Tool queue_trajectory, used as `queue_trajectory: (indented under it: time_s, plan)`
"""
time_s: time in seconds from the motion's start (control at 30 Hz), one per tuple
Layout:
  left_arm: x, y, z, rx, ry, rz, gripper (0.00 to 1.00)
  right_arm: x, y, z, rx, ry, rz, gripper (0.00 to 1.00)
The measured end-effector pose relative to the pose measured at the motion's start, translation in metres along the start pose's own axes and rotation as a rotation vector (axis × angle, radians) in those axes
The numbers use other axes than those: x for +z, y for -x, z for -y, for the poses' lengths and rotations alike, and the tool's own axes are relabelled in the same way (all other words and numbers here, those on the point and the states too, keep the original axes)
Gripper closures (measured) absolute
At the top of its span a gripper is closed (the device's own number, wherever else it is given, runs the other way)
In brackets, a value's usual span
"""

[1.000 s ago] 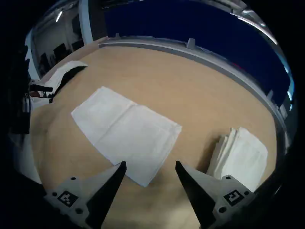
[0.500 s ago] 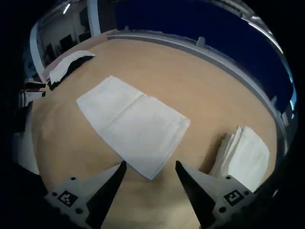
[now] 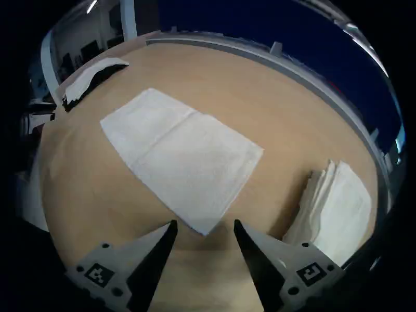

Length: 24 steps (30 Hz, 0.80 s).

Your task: Fold towel

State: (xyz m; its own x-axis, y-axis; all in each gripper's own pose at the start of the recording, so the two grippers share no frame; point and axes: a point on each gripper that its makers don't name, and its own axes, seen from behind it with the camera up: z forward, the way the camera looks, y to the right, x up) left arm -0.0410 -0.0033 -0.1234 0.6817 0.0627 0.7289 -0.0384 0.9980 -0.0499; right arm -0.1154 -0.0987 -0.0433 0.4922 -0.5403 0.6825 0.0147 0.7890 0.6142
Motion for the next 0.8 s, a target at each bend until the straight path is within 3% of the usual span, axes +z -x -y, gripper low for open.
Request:
queue_trajectory:
  time_s: [0.3, 0.37, 0.63, 0.8]
  plan:
    - [-0.003, 0.003, 0.002, -0.001, 0.004, 0.000, 0.12, 0.005, 0.012, 0.005, 0.007, -0.014, 0.022, 0.55]
    - [-0.002, 0.003, 0.002, 0.000, 0.005, 0.000, 0.12, 0.006, 0.013, 0.004, 0.010, -0.011, 0.021, 0.55]
    - [-0.001, 0.003, 0.002, -0.001, 0.008, 0.001, 0.12, 0.007, 0.011, 0.003, 0.017, -0.016, 0.018, 0.84]
    - [0.000, 0.003, 0.003, 0.000, 0.008, 0.002, 0.12, 0.007, 0.009, 0.003, 0.012, -0.009, 0.016, 0.95]
